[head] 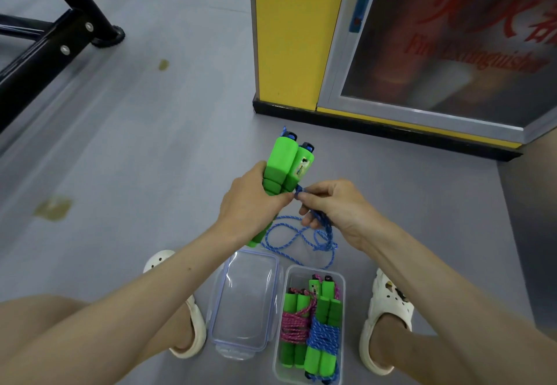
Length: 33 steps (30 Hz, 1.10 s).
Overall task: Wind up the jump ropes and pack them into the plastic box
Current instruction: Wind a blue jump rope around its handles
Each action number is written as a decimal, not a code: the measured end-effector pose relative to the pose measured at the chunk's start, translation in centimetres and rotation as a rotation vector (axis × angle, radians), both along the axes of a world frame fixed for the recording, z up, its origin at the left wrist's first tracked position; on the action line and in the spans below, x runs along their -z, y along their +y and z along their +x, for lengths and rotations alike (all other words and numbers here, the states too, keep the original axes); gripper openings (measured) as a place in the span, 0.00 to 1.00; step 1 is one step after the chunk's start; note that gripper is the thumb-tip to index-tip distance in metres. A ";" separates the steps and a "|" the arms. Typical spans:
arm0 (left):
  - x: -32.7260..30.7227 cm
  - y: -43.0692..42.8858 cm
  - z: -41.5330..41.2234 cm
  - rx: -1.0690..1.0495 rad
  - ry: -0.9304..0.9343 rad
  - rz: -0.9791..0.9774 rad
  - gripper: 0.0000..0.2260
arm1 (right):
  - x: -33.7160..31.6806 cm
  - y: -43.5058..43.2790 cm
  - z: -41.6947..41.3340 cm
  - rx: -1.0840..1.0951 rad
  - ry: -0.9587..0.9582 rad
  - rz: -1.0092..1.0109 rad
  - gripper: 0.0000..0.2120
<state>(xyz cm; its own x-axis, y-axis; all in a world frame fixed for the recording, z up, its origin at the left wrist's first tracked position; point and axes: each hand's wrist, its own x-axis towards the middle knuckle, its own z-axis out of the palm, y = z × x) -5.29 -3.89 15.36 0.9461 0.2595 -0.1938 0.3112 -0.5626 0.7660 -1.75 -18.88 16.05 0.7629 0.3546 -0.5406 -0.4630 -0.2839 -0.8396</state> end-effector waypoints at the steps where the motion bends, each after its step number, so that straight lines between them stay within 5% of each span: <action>1: -0.2 -0.1 -0.1 0.020 -0.001 0.143 0.13 | -0.1 0.1 -0.1 0.003 0.029 0.026 0.03; 9: -0.5 -0.8 -0.7 0.193 -0.060 0.733 0.12 | -0.1 1.0 -0.5 -0.049 0.078 0.054 0.10; 14: 1.1 -1.8 -1.6 0.238 -0.224 0.991 0.23 | 0.3 1.9 -0.7 0.105 0.152 0.054 0.33; 17: 2.6 -2.2 -1.7 0.277 -0.376 0.969 0.32 | 0.8 1.9 -0.5 0.285 0.159 0.020 0.23; 19: 1.9 -2.3 -1.4 0.314 -0.251 0.778 0.38 | 1.0 1.6 -0.4 0.342 0.139 0.025 0.18; 22: -0.4 -1.2 0.1 0.367 0.262 -0.093 0.40 | 1.3 0.9 -0.2 0.329 0.090 -0.010 0.18; 24: -1.0 -0.8 0.4 0.287 0.330 -0.440 0.34 | 1.2 0.6 -0.1 0.299 0.087 0.004 0.18; 28: -0.6 -1.0 -0.2 -0.056 0.390 -0.666 0.32 | 0.9 0.5 0.2 0.258 0.095 0.052 0.17; 33: -0.5 -0.9 -0.5 0.171 0.419 -0.843 0.18 | 0.7 0.8 0.0 0.323 0.074 0.044 0.20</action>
